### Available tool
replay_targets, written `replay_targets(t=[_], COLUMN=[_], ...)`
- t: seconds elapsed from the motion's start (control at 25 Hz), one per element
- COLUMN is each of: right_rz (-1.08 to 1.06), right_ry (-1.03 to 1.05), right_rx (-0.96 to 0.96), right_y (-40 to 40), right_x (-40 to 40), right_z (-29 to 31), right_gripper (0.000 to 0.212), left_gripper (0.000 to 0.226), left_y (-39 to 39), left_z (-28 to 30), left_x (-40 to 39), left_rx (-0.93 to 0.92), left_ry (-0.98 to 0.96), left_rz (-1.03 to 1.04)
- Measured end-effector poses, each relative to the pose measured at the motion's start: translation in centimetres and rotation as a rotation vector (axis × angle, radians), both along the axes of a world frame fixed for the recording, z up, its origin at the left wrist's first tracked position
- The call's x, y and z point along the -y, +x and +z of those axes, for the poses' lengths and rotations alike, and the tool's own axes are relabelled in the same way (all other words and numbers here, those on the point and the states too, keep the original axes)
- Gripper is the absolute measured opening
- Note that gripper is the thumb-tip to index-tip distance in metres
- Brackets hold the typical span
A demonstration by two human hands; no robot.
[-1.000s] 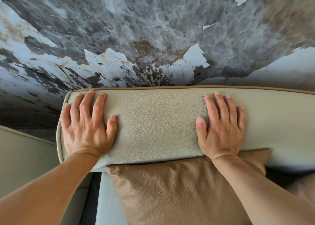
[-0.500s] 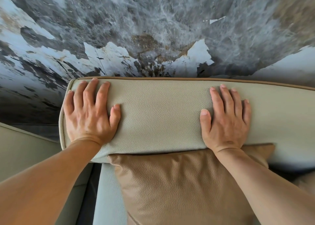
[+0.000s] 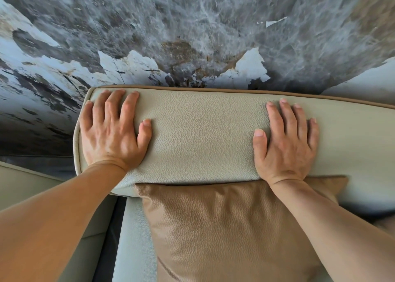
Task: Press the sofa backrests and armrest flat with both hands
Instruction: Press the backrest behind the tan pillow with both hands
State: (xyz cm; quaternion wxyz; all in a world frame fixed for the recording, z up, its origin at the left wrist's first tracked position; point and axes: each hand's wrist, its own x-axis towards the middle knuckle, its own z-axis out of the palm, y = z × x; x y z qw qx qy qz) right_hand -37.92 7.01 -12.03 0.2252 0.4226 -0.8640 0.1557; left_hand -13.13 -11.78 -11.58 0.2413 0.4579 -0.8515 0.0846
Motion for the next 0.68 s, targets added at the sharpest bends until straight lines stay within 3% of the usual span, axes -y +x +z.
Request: replay_targets(t=[0.68], right_rz=[-0.022], right_ry=[-0.009], right_rx=[0.007], right_y=[-2.4], right_x=[2.2], right_z=[-0.3], right_gripper=[0.060], left_gripper=[0.058], left_y=[-2.7], left_z=[-0.2], left_x=[3.1], left_rx=[-0.002], left_ry=[-0.002], left_rz=[-0.033])
